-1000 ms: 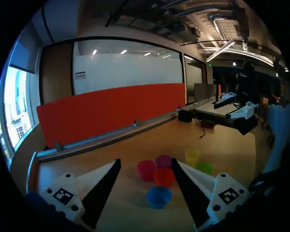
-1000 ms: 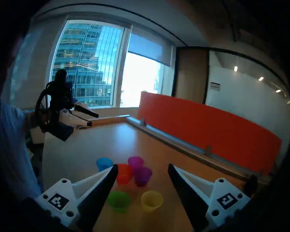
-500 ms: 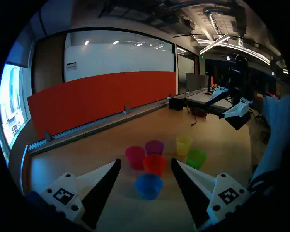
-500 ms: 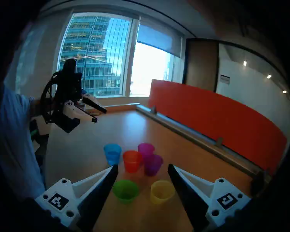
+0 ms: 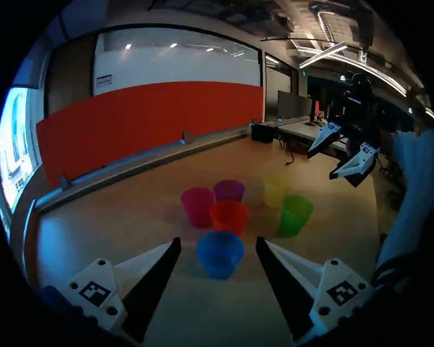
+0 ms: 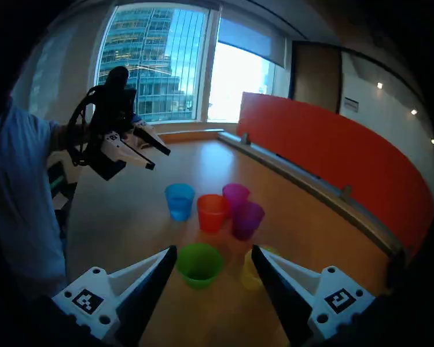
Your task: Pour water
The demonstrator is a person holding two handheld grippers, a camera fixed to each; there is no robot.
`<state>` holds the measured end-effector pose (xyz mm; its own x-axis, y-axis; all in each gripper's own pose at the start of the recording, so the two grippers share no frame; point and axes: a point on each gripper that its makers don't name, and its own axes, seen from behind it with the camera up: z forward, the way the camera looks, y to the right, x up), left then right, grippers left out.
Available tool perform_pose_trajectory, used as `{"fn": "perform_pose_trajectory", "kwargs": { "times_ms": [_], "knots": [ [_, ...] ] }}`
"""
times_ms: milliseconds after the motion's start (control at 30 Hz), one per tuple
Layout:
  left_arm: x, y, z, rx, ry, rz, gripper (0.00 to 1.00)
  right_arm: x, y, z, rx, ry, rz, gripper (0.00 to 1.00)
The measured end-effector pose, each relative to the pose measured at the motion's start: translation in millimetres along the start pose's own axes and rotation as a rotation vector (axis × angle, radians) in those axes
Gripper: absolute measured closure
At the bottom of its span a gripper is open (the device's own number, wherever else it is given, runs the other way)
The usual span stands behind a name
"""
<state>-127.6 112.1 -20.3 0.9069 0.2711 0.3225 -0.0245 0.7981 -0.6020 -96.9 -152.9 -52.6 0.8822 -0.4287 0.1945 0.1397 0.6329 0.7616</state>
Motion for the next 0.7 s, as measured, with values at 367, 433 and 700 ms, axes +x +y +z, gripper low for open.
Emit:
{"fn": "perform_pose_trajectory", "kwargs": {
  "times_ms": [367,433,700],
  "knots": [
    [-48,-1.3,13.2,-0.017,-0.102,0.008,0.04,-39,-9,23.2,0.042,-0.063,0.031,0.00],
    [-58,-1.0,16.0,-0.020,-0.123,0.015,0.04,-44,-9,26.5,0.048,-0.069,0.036,0.00],
    [-85,-1.6,32.8,-0.026,-0.196,0.038,0.04,-60,-13,39.6,0.068,-0.093,0.037,0.00]
  ]
}}
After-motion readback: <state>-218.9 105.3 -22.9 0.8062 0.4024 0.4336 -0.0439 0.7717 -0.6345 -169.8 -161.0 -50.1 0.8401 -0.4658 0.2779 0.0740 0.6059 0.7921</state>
